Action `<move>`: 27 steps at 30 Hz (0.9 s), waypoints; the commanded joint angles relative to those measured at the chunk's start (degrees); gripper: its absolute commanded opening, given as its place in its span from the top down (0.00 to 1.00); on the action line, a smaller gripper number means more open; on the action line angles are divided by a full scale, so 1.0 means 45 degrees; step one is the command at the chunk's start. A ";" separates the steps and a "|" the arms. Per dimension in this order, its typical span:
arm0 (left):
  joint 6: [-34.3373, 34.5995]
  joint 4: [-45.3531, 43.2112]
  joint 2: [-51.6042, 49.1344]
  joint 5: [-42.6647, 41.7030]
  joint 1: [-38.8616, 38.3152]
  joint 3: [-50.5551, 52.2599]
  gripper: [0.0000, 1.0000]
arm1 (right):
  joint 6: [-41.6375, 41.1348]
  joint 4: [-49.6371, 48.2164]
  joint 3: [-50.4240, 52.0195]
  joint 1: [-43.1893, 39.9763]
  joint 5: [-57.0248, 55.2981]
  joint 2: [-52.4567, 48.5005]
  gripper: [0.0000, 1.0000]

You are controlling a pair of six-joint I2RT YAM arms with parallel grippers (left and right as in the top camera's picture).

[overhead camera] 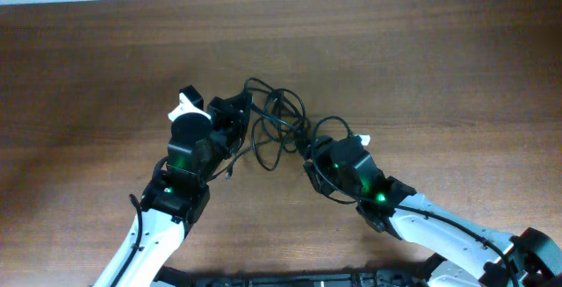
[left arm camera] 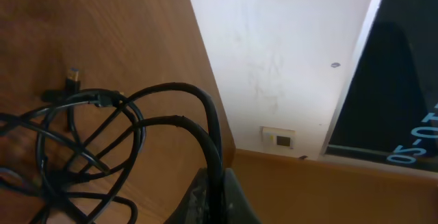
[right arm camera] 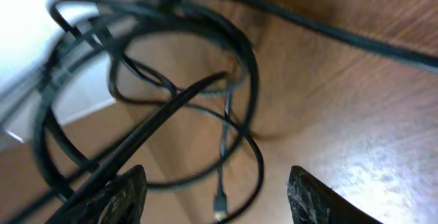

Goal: Untangle cables

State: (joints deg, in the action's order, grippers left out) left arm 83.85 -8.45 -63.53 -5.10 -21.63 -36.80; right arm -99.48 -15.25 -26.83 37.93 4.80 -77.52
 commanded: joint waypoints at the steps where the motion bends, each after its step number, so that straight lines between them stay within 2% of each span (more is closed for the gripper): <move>1: 0.0219 -0.0010 0.0146 -0.0121 -0.0092 -0.0204 1.00 | -0.0680 -0.0466 -0.0029 0.0068 -0.1219 -0.0287 0.36; 13: 0.0214 0.0049 0.0146 -0.0335 -0.0165 -0.0204 1.00 | -0.0690 -0.4337 -0.0034 0.0097 -0.0107 -0.2628 0.36; 24: 0.0219 0.0044 0.0146 -0.0330 -0.0738 -0.0204 1.00 | -0.2856 -0.4386 -0.0117 0.0986 -0.1195 -0.3458 0.32; 25: 0.0219 0.0044 0.0146 -0.0330 -0.0797 -0.0204 1.00 | -0.3021 -0.4376 -0.0117 0.0986 -0.1273 -0.3492 0.39; 27: 0.0219 0.0049 0.0146 -0.0321 -0.0806 -0.0204 1.00 | -0.3011 -0.4396 -0.0117 0.0981 -0.1268 -0.3502 0.66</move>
State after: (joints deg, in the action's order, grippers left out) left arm 83.88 -8.12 -63.53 -5.72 -24.62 -36.80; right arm -111.20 -34.81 -26.76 42.00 0.86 -92.64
